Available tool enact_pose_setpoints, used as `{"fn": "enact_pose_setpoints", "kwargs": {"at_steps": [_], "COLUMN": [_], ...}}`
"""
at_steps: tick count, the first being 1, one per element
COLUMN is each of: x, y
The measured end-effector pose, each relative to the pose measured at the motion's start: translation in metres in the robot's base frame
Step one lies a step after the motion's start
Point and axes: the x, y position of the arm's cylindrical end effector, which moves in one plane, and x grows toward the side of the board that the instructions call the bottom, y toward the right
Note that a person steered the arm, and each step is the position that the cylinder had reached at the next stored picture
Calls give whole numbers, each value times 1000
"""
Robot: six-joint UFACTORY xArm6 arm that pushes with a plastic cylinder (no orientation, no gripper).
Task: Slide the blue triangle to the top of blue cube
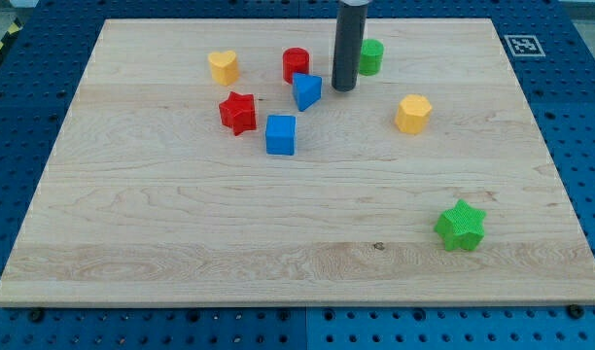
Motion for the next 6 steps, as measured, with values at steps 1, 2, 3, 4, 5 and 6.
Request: {"fn": "enact_pose_setpoints", "kwargs": {"at_steps": [1, 2, 3, 4, 5, 6], "x": [6, 13, 6, -15, -24, -24], "y": [-20, -37, -50, -60, -74, -82]}}
